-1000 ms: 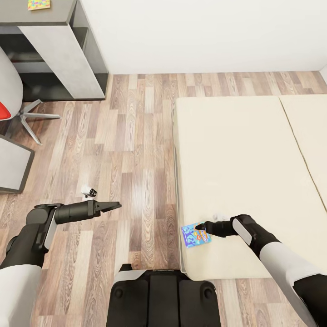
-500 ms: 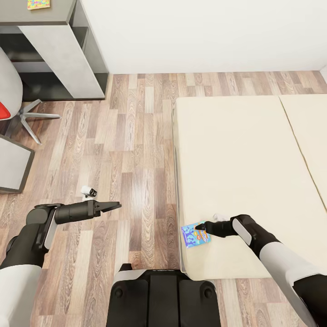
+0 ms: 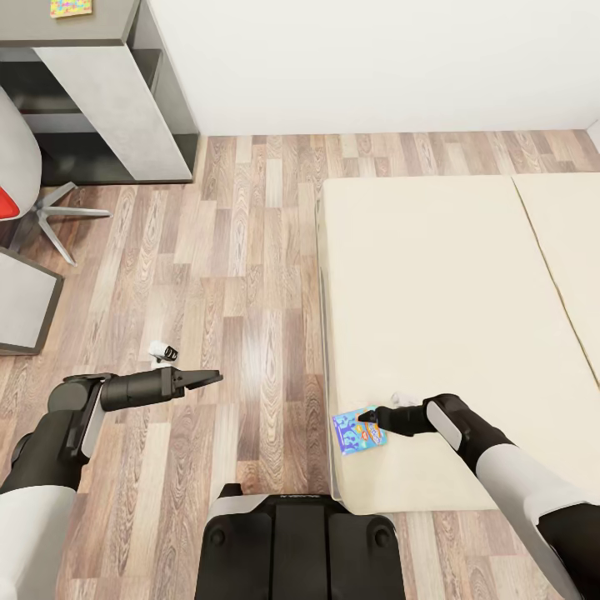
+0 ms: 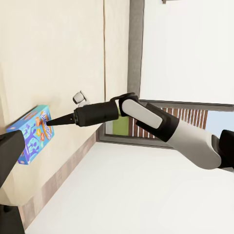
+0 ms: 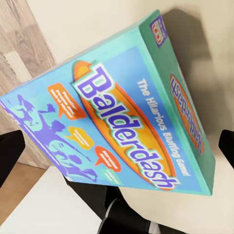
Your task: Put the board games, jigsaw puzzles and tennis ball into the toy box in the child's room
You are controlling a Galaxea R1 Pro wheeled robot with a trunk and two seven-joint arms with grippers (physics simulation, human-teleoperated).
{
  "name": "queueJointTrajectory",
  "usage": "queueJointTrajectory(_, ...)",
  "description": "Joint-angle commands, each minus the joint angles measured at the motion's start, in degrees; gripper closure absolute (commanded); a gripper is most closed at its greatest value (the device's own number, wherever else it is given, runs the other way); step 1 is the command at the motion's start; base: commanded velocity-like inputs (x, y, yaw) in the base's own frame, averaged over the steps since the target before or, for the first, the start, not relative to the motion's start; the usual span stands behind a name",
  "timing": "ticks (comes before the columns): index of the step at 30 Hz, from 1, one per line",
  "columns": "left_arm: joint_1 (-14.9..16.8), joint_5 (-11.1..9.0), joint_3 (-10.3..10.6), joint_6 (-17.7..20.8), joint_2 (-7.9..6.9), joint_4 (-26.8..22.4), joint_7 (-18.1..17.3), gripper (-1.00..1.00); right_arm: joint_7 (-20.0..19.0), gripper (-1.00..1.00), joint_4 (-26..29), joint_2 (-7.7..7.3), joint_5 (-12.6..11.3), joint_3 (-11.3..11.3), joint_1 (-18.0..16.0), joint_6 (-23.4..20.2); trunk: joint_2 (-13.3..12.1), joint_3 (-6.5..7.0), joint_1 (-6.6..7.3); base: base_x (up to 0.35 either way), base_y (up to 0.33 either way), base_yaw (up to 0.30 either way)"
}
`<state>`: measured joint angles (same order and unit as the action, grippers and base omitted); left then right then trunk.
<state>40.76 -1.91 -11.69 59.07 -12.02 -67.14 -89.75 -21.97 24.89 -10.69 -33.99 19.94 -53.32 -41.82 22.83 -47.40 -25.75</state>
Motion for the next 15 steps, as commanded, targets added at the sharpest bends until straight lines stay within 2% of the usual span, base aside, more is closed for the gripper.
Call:
queueJointTrajectory(1,0.0,0.1,0.0,0.6,-0.01,0.0,-0.3,-1.00,-0.2,-1.00,0.0,-0.05,0.1,0.2,0.0,-0.1,0.1,-0.06,-0.03,0.000,0.000,0.000)
queueJointTrajectory(15,0.0,0.1,0.0,0.6,-0.02,0.0,-0.3,-1.00,-1.0,-1.00,-0.1,-0.05,0.2,0.2,0.0,-0.3,0.1,-0.06,-0.03,0.000,0.000,0.000)
